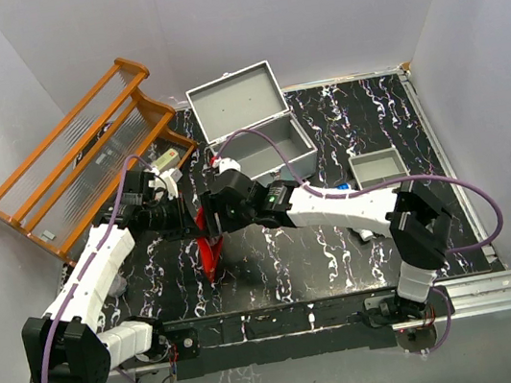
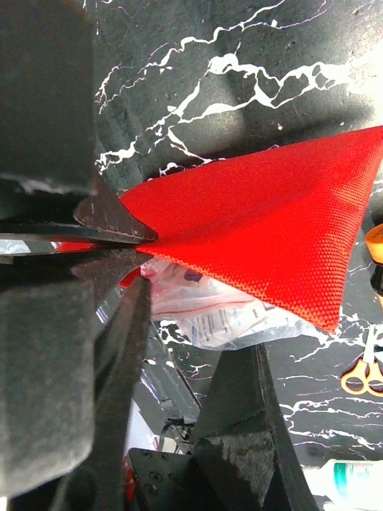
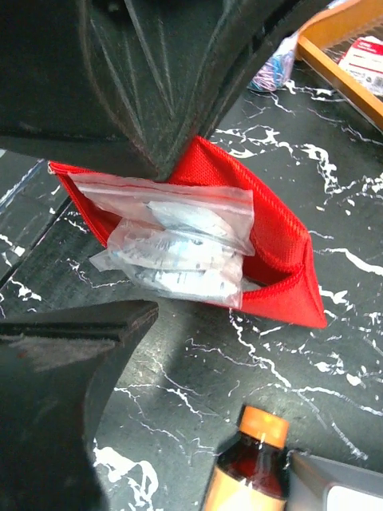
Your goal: Organize the medicine kit
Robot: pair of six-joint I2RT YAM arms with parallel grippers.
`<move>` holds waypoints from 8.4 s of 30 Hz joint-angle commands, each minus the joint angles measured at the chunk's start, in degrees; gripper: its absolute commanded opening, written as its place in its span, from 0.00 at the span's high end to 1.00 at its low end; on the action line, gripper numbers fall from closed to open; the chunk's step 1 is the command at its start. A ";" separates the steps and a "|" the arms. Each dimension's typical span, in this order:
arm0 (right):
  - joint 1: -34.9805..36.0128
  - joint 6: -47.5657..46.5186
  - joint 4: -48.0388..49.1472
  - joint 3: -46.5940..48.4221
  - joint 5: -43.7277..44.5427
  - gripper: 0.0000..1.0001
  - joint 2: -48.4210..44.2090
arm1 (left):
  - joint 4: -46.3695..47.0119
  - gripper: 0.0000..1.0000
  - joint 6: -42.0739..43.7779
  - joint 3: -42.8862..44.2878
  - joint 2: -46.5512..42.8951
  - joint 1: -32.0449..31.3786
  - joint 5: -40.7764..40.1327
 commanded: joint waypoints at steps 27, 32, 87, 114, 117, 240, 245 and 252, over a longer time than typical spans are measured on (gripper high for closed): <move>6.84 12.08 -8.28 10.16 19.36 1.00 0.33 | 1.17 1.00 -2.77 0.58 0.24 -0.14 0.56; 7.28 14.81 -14.49 16.69 24.84 1.00 6.89 | 1.19 1.00 -3.07 0.64 -0.04 -0.21 0.81; 6.98 14.47 5.58 -4.13 19.16 0.54 -13.77 | 5.97 1.00 5.24 -0.69 -4.88 -0.16 12.07; 4.61 7.62 4.04 2.08 20.03 0.98 0.25 | 6.52 1.00 6.15 -0.70 -5.27 -0.20 17.20; 4.54 6.62 4.91 2.35 19.86 1.00 1.22 | 6.32 1.00 6.51 -0.74 -5.26 -0.17 18.00; -30.33 28.24 -0.92 -13.66 9.89 0.63 7.42 | 8.97 1.00 -3.97 -3.02 -2.62 -0.18 3.39; -30.28 26.62 1.34 -13.89 8.75 0.88 8.39 | 8.91 1.00 -3.88 -2.95 -2.44 -0.14 3.29; -30.38 24.30 4.03 -14.24 8.60 1.00 6.92 | 8.75 1.00 -3.73 -2.94 -2.42 -0.14 3.12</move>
